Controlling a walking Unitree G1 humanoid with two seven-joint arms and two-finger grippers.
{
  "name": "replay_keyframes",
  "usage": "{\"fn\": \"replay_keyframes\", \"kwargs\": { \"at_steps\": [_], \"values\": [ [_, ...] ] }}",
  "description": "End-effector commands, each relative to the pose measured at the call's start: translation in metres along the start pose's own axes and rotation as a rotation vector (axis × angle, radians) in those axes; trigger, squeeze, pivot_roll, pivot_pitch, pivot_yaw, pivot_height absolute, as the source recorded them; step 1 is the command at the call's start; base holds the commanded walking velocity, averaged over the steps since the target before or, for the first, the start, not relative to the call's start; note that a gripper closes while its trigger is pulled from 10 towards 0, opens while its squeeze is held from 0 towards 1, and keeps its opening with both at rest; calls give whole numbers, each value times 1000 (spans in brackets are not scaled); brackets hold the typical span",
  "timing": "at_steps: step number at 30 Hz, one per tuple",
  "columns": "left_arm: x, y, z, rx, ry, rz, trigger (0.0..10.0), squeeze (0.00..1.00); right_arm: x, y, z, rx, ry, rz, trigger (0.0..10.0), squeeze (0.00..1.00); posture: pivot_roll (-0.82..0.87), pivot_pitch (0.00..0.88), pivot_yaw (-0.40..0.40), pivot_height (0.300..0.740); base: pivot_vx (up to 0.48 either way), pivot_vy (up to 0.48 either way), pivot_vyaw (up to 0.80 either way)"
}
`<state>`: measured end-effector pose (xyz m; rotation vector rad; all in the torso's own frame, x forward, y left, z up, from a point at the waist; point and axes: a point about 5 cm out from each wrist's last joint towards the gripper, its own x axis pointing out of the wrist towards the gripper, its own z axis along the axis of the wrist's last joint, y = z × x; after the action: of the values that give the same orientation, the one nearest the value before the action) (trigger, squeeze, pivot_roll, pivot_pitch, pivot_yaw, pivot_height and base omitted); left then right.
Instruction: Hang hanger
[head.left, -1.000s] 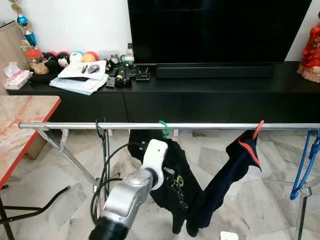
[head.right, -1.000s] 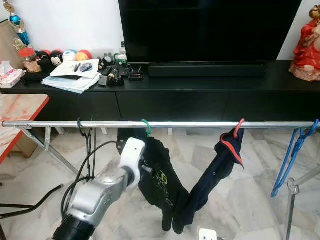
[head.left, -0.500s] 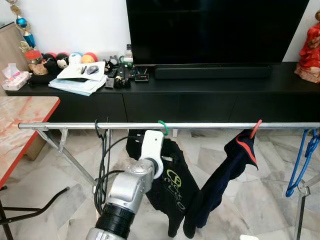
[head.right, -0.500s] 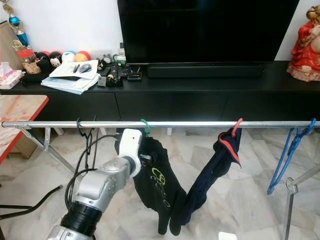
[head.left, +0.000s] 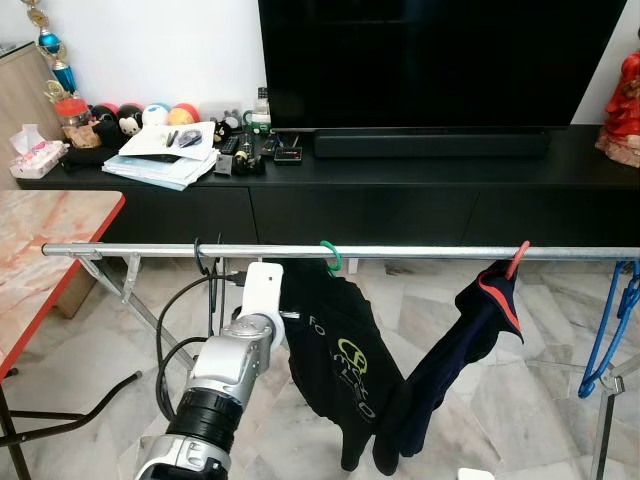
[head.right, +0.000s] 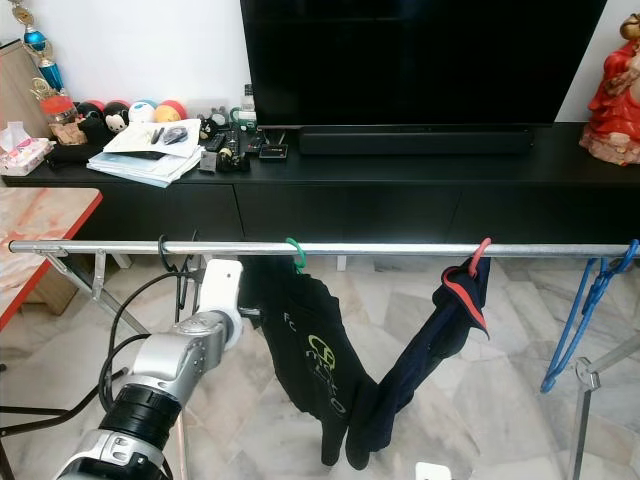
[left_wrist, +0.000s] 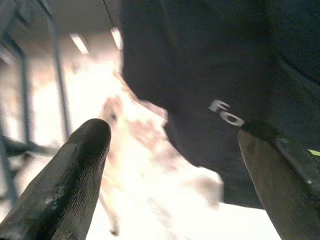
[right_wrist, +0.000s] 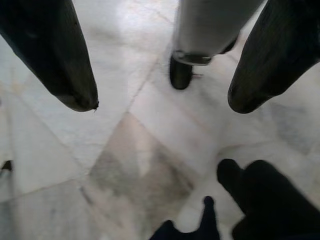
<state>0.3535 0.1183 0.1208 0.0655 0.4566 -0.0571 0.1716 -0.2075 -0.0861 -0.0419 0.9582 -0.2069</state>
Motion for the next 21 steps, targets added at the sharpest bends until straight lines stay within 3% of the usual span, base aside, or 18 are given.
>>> {"fn": "replay_keyframes", "kwargs": {
  "at_steps": [1,2,5,9,12,13,14,16,17,19,21],
  "values": [
    [-1,3,5,62,-77,-31,10000,0,0,-1,2,13,-13,0,10000,0,98,51,21,740,0,0,0],
    [-5,7,11,96,-171,-84,10000,0,2,-5,14,39,-62,-11,10000,0,97,52,21,740,0,0,0],
    [-14,13,2,185,-244,-160,10000,0,3,-5,31,49,-140,-18,10000,0,90,52,22,740,0,0,0],
    [-20,19,-20,187,-210,-236,10000,0,3,-4,41,54,-196,-20,10000,0,90,52,22,740,0,0,0],
    [-26,26,-50,196,-145,-259,10000,0,0,-12,48,73,-279,-24,10000,0,72,57,21,740,0,0,0],
    [-29,31,-67,168,-106,-246,10000,0,-3,-17,55,82,-365,-21,10000,0,64,60,17,740,0,0,0],
    [-29,31,-67,168,-106,-246,10000,0,-3,-17,55,82,-365,-21,10000,0,64,60,17,740,0,0,0],
    [-33,33,-77,142,-96,-234,10000,0,-10,-23,73,103,-507,-9,10000,0,61,64,14,740,0,0,0],
    [-33,33,-77,142,-96,-234,10000,0,-10,-23,73,103,-507,-9,10000,0,61,64,14,740,0,0,0],
    [-36,31,-77,118,-106,-238,10000,0,-27,-23,102,119,-688,55,10000,0,61,64,14,740,0,0,0],
    [-36,30,-77,131,-109,-242,10000,0,-35,-18,113,112,-761,103,10000,0,53,64,11,740,0,0,0]
  ]
}}
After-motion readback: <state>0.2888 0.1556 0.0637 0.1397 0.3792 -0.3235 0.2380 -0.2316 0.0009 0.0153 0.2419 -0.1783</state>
